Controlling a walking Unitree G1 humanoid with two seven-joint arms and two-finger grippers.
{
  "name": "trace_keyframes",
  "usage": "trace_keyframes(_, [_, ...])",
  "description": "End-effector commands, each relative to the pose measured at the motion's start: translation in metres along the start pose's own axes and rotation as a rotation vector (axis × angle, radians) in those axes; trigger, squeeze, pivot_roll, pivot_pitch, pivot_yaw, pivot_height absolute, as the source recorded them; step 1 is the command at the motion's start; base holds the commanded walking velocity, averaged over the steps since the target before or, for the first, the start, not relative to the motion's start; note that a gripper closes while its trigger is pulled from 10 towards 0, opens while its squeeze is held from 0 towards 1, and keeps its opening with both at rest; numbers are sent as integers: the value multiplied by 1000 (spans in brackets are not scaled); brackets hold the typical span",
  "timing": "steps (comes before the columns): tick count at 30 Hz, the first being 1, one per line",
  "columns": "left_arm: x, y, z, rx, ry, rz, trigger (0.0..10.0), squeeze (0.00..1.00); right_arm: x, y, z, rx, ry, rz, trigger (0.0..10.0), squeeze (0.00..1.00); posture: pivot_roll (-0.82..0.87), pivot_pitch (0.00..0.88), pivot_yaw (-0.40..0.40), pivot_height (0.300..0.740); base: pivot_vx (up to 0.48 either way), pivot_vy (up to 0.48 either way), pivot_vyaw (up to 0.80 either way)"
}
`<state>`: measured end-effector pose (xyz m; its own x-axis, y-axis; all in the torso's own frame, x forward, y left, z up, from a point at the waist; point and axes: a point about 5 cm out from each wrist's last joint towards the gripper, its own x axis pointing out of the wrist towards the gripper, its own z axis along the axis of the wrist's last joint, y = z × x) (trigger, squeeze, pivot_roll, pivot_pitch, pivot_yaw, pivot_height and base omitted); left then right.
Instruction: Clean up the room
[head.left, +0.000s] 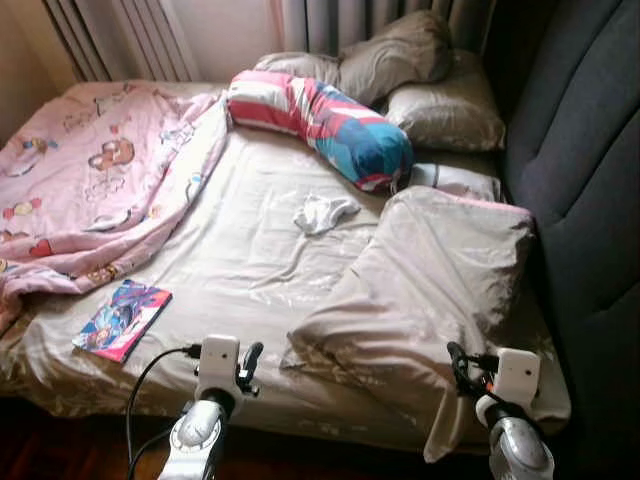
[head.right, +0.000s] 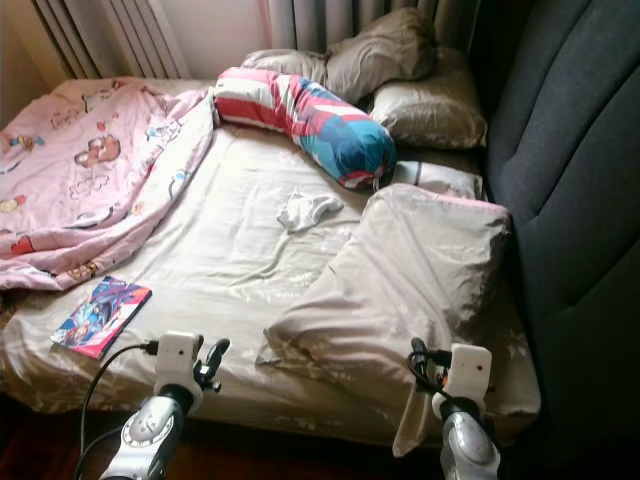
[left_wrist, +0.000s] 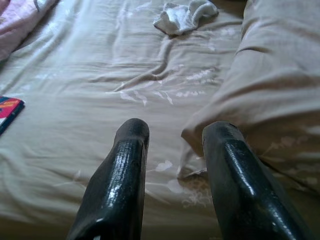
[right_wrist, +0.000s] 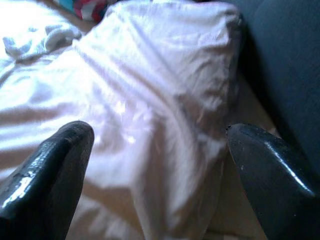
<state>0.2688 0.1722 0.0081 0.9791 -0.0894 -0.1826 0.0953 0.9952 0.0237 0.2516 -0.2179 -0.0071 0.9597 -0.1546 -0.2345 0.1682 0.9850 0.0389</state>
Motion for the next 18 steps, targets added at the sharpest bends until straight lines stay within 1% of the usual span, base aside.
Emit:
trace_keyframes(1, [-2, 2, 2, 1, -26, 15, 10000, 0, -4, -2, -2, 11, -15, -13, 10000, 0, -77, 89, -12, 704, 0, 0, 0])
trace_keyframes(6, [-3, 3, 5, 2, -42, 27, 10000, 0, -5, 1, 0, 2, -31, -8, 10000, 0, -70, 95, -19, 704, 0, 0, 0])
trace_keyframes(9, [0, 2, 7, -2, -42, 22, 10000, 0, -2, 5, 3, 11, -36, -13, 10000, 0, -74, 105, -19, 704, 0, 0, 0])
trace_keyframes(13, [4, -2, 12, -13, -53, 15, 10000, 0, 1, 9, 7, 25, -44, -11, 10000, 0, -84, 126, -9, 704, 0, 0, -702])
trace_keyframes(16, [3, -4, 13, -9, -55, 1, 10000, 0, 1, 11, 10, 24, -62, -7, 10000, 0, -86, 129, -7, 704, 260, 0, -781])
trace_keyframes(18, [2, -4, 12, -9, -53, -1, 10000, 0, 0, 11, 10, 19, -65, -5, 10000, 0, -89, 135, -4, 704, 281, 0, 0])
